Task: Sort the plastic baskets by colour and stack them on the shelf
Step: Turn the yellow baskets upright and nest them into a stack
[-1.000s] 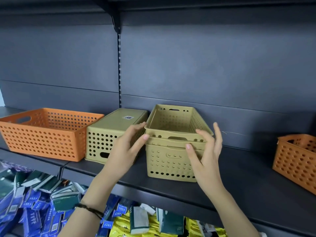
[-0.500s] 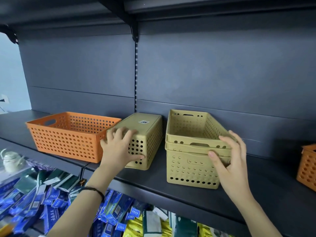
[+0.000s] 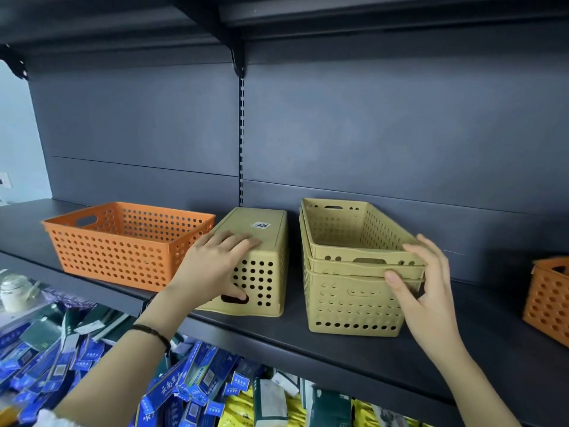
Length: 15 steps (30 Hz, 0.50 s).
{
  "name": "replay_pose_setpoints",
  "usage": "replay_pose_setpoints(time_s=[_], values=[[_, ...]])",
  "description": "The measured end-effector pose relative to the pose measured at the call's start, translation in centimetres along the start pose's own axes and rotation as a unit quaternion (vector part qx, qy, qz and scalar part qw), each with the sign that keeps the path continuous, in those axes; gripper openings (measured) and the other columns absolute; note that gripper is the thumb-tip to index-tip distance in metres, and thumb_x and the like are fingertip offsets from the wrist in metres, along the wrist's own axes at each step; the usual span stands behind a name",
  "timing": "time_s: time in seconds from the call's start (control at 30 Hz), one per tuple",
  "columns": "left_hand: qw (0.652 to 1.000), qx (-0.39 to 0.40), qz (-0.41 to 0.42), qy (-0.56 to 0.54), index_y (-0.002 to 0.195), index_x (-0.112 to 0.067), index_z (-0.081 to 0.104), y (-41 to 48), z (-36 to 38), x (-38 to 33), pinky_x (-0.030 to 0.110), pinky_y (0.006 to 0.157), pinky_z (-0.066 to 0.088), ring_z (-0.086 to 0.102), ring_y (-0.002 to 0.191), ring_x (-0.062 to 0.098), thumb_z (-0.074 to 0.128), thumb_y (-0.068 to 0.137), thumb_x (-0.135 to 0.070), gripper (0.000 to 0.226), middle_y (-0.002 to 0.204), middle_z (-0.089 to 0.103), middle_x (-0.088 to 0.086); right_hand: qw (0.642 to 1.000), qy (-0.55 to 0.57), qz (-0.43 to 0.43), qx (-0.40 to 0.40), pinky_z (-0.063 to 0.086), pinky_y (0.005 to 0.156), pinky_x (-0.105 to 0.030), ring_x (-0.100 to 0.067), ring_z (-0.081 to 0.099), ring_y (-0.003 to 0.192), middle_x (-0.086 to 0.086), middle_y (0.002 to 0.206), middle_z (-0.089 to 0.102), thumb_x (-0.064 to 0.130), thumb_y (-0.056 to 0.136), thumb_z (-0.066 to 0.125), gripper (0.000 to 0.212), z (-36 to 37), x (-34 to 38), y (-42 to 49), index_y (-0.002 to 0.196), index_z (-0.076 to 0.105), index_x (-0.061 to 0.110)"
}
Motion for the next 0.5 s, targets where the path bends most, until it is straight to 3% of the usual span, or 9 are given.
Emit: replay_pose_setpoints(time_s=[0.1,0.27,0.33,0.4,0.5], values=[[0.998,-0.049,-0.027,-0.036,0.127,-0.022,0.058,-0.2,-1.1,0.2,0.043,0.087,0.054,0.066,0.113,0.025,0.087,0.031,-0.065,0.109,0.124,0.069,-0.001,1.0,0.01,0.008,-0.001,0.02,0.094,0.006,0.024,0.026,0.127,0.009,0.149,0.032,0.034,0.082,0.062,0.046,0.0,0.0,-0.2,0.115,0.043,0.059],[0.963,-0.178,-0.159,-0.128,0.138,-0.021,0.046,-0.1,-5.2,1.8,0.045,0.095,0.05,0.057,0.125,0.025,0.087,0.046,-0.061,0.108,0.138,0.059,0.001,1.0,0.015,0.023,0.01,0.021,0.097,0.003,0.023,0.024,0.129,0.011,0.154,0.028,0.039,0.082,0.059,0.051,0.4,0.2,-0.3,0.116,0.037,0.07],[0.923,-0.228,-0.235,-0.203,0.14,-0.024,0.041,-0.2,-7.0,2.5,0.043,0.093,0.048,0.053,0.127,0.022,0.088,0.051,-0.056,0.106,0.139,0.056,-0.002,0.999,0.025,0.026,0.024,0.022,0.1,-0.006,0.024,0.022,0.13,0.017,0.156,0.024,0.046,0.084,0.06,0.051,0.4,0.3,-0.4,0.12,0.034,0.071],[0.86,-0.274,-0.303,-0.307,0.138,-0.028,0.037,-0.4,-8.4,2.8,0.042,0.092,0.045,0.054,0.124,0.017,0.088,0.054,-0.054,0.101,0.134,0.056,-0.008,0.999,0.026,0.034,0.031,0.022,0.108,-0.021,0.018,0.019,0.136,0.023,0.157,0.02,0.059,0.085,0.057,0.047,0.2,0.4,-0.5,0.125,0.033,0.071],[0.772,-0.32,-0.329,-0.44,0.124,-0.026,0.037,0.1,-9.6,2.0,0.042,0.094,0.046,0.057,0.113,0.013,0.09,0.055,-0.048,0.09,0.12,0.055,-0.012,0.999,-0.035,0.018,-0.002,0.015,0.116,-0.042,0.0,0.005,0.148,0.021,0.16,0.016,0.062,0.082,0.046,0.053,-0.3,1.7,0.0,0.134,0.04,0.055]])
Point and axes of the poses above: each hand's wrist, its own y-axis towards the middle knuckle, its own z-axis out of the palm, x = y × z, the point moved 7 cm from there along y, towards the middle knuckle
